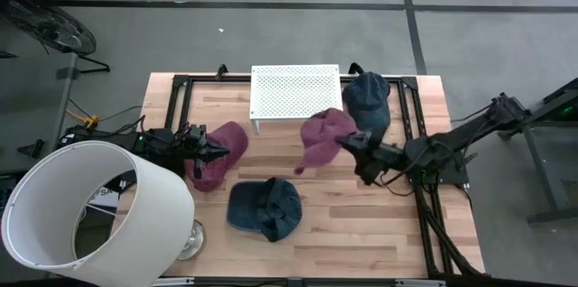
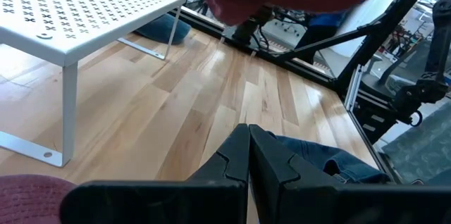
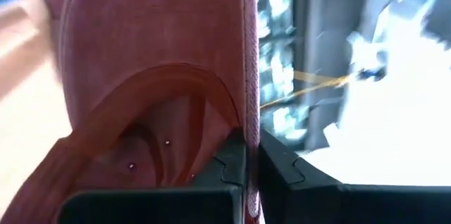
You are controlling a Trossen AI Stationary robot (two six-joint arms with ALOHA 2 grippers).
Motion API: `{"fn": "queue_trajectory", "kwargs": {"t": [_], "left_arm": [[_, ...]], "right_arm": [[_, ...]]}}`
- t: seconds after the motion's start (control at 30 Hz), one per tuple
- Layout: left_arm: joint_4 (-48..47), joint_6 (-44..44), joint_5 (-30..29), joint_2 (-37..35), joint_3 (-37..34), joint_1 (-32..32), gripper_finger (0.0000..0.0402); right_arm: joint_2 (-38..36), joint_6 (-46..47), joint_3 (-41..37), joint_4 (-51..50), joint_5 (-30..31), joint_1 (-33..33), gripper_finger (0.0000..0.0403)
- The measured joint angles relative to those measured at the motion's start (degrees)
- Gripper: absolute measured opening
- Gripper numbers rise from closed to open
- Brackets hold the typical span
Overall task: Pick & Place hat
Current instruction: Put the right dark red cap on the shelf
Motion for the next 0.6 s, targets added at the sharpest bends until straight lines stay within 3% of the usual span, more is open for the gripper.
{"fn": "queue_trajectory", "kwargs": {"t": [0.17,0.3,0.6], "left_arm": [[0.0,0.0,0.0,0.0,0.0,0.0,0.0001],[0.0,0.0,0.0,0.0,0.0,0.0,0.0001],[0.0,0.0,0.0,0.0,0.0,0.0,0.0001]], "right_arm": [[2.5,-9.1,-6.9,17.1,-3.3,0.5,0.0015],[2.6,-11.7,-7.3,19.2,-4.0,1.7,0.0007],[2.6,-17.0,-7.2,23.0,-15.4,-0.3,0.0006]]}}
